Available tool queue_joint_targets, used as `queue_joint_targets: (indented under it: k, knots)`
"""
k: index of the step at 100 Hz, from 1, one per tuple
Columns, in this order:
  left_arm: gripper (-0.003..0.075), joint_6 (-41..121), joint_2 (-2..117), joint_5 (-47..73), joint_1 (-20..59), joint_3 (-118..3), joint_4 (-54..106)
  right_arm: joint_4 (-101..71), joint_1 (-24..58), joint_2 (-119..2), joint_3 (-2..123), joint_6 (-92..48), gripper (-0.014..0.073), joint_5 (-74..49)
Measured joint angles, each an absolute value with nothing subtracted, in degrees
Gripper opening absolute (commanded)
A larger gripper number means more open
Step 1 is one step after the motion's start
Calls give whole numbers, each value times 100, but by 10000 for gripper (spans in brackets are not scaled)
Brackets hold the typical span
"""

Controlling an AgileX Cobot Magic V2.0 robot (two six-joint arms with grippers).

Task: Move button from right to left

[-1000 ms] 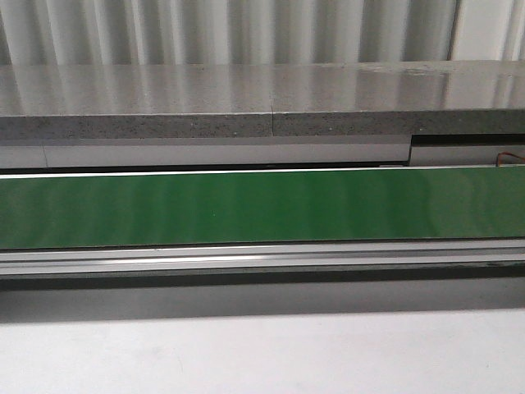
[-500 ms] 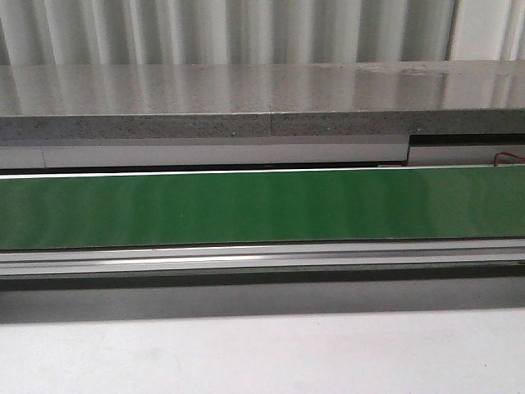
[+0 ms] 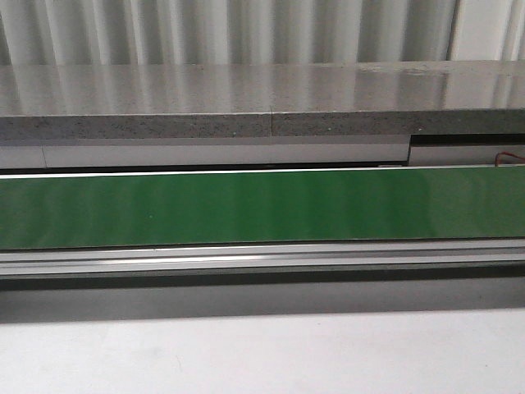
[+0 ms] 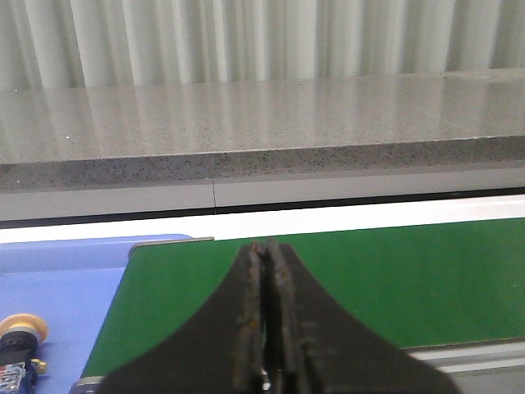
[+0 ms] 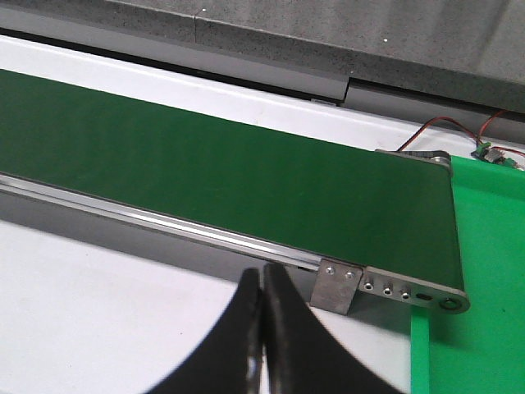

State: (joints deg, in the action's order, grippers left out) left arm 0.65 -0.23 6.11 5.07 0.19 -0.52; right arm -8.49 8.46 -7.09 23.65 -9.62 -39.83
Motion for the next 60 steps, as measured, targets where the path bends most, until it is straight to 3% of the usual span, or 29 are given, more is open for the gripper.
queue_joint_targets:
  k: [60]
  knots:
    - [-20, 65, -23, 611, 507, 19, -48, -828, 666, -709, 2190, -962, -67, -3576]
